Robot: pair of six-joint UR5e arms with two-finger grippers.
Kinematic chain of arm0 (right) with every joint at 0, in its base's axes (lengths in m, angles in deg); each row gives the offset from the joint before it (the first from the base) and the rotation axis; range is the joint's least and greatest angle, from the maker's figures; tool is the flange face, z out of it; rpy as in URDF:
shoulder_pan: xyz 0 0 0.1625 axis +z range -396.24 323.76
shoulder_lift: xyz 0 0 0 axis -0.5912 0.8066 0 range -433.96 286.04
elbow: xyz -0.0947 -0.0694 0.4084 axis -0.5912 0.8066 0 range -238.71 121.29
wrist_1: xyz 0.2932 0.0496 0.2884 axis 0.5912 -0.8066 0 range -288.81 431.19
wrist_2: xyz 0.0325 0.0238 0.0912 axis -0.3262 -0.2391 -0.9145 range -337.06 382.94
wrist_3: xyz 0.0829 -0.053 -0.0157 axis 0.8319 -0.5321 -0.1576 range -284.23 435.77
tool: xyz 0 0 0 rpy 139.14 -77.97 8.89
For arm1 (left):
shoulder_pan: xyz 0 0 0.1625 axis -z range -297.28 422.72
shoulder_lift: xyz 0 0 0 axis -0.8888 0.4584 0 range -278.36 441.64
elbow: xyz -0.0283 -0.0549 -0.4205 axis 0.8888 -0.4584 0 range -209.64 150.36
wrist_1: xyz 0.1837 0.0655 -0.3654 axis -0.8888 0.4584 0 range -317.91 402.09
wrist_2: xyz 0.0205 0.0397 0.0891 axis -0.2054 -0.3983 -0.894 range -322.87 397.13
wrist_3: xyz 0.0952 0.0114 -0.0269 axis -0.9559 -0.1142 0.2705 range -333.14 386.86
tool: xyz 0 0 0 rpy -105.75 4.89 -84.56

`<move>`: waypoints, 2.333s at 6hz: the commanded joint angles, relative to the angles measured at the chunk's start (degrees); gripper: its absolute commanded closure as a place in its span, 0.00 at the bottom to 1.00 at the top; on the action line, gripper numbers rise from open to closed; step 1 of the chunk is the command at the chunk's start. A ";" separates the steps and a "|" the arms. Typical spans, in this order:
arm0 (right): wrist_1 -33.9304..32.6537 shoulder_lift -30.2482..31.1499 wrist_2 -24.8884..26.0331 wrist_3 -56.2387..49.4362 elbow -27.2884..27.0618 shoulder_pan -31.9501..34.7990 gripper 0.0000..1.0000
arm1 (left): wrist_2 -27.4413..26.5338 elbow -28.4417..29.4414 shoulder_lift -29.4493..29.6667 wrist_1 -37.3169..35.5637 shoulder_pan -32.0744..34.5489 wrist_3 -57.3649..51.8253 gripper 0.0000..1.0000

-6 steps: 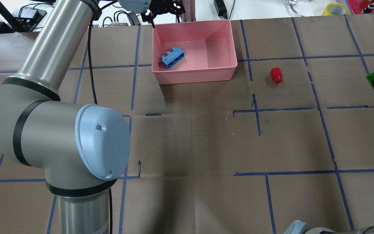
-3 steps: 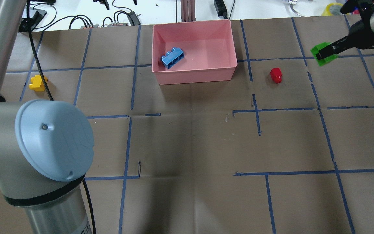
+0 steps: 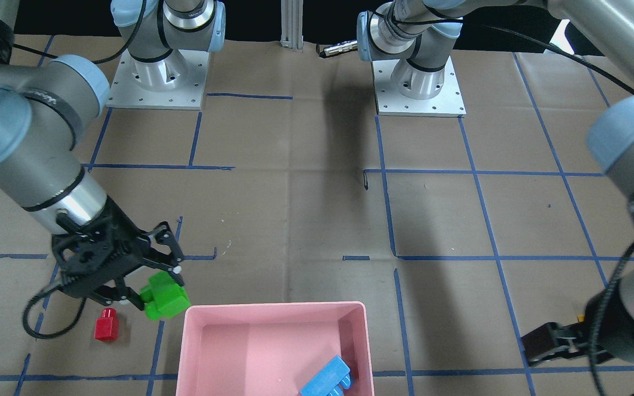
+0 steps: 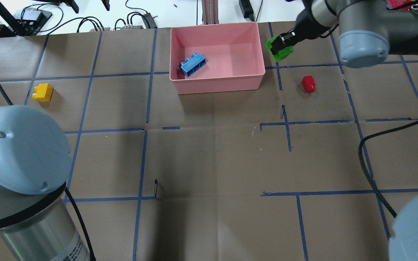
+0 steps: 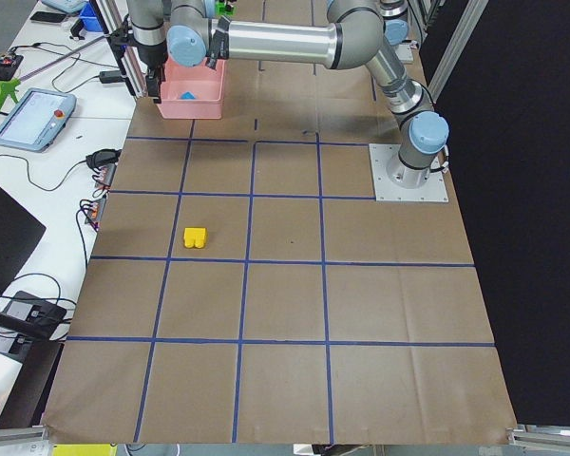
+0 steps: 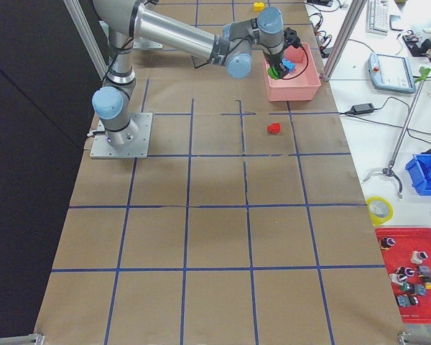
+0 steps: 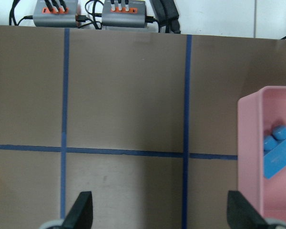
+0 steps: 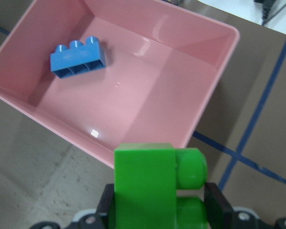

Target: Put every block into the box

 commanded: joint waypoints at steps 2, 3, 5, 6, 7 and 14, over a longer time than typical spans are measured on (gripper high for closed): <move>-0.17 -7.05 -0.44 5.50 8.16 5.10 0.86 | -0.05 -3.11 2.01 -0.66 -13.01 -13.23 0.00; -3.22 -7.32 -0.44 5.41 8.26 5.10 0.42 | -0.05 -4.08 3.85 -1.97 -15.66 -17.09 0.00; -8.60 -7.76 -0.26 4.53 8.34 5.10 0.01 | -0.05 -5.23 8.24 -6.27 -18.58 -20.46 0.00; -8.70 -7.76 -0.26 3.66 8.35 5.02 0.01 | -0.05 -5.23 10.09 -8.11 -18.67 -20.47 0.00; -8.44 -7.41 0.00 0.69 7.39 4.84 0.01 | -0.05 -5.84 12.19 -8.66 -18.58 -20.38 0.01; 3.52 0.24 23.73 13.67 -3.87 -5.35 0.00 | 0.12 -23.24 8.53 -21.93 -21.13 -21.17 0.07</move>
